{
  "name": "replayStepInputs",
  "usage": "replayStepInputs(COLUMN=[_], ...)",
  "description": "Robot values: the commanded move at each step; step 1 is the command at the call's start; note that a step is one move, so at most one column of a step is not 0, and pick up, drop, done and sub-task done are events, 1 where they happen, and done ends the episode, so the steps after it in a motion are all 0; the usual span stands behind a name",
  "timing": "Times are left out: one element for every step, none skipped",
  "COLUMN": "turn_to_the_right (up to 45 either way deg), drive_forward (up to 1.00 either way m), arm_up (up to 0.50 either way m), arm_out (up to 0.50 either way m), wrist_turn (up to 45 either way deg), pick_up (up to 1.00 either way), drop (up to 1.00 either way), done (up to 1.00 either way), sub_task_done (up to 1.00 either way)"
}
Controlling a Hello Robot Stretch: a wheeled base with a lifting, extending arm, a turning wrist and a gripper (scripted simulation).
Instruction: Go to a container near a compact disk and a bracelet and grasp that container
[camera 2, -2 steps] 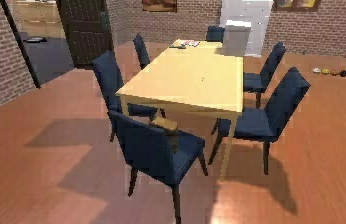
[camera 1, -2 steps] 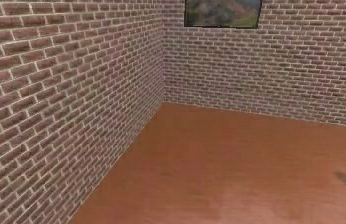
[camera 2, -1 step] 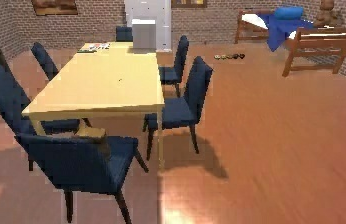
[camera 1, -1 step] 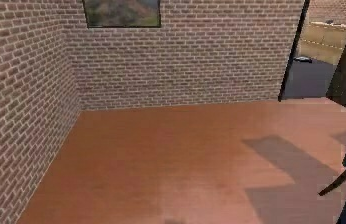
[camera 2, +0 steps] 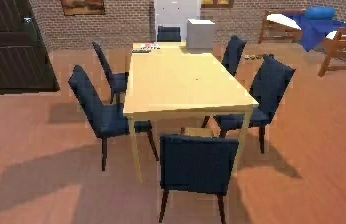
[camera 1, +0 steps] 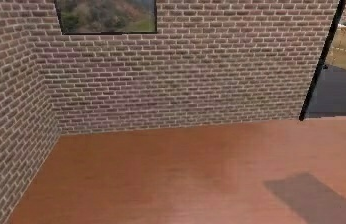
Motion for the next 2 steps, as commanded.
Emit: replayStepInputs(turn_to_the_right=[-45.0,-45.0], drive_forward=[0.00,0.00], arm_up=[0.00,0.00], arm_out=[0.00,0.00], wrist_turn=[0.0,0.0], pick_up=[0.00,0.00], drop=[0.00,0.00], done=[0.00,0.00], sub_task_done=[0.00,0.00])
